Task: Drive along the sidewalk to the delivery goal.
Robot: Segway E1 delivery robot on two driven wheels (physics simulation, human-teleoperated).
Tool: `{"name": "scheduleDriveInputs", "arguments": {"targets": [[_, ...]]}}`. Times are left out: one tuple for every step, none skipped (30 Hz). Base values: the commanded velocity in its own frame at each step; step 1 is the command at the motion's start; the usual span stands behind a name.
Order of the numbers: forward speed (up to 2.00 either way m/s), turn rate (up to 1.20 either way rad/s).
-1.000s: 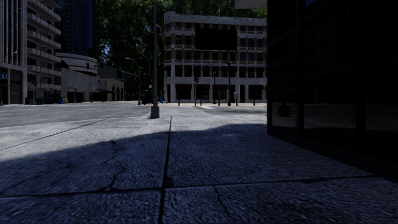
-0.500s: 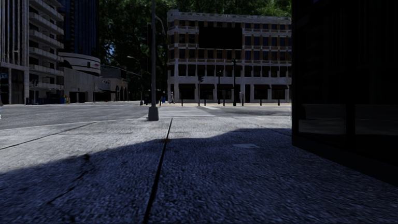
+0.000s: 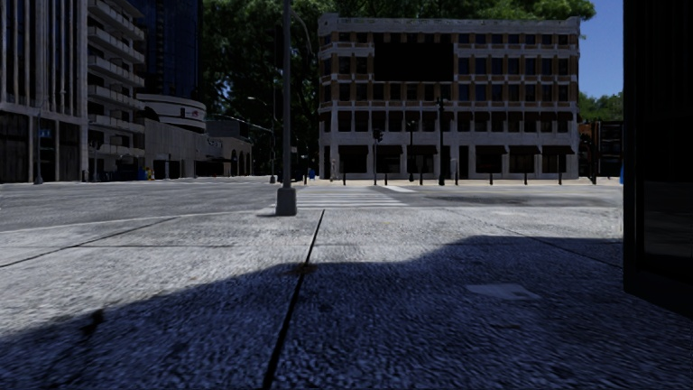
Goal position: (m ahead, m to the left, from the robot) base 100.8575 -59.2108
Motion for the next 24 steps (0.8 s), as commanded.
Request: {"name": "scheduleDriveInputs", "arguments": {"targets": [[2.0,0.21],[2.0,0.21],[2.0,0.0],[2.0,0.0],[2.0,0.0],[2.0,0.0],[2.0,0.0],[2.0,0.0],[2.0,0.0],[2.0,0.0],[2.0,0.0],[2.0,0.0],[2.0,0.0],[2.0,0.0],[2.0,0.0],[2.0,0.0],[2.0,0.0],[2.0,0.0],[2.0,0.0],[2.0,0.0],[2.0,0.0],[2.0,0.0],[2.0,0.0],[2.0,0.0]]}}
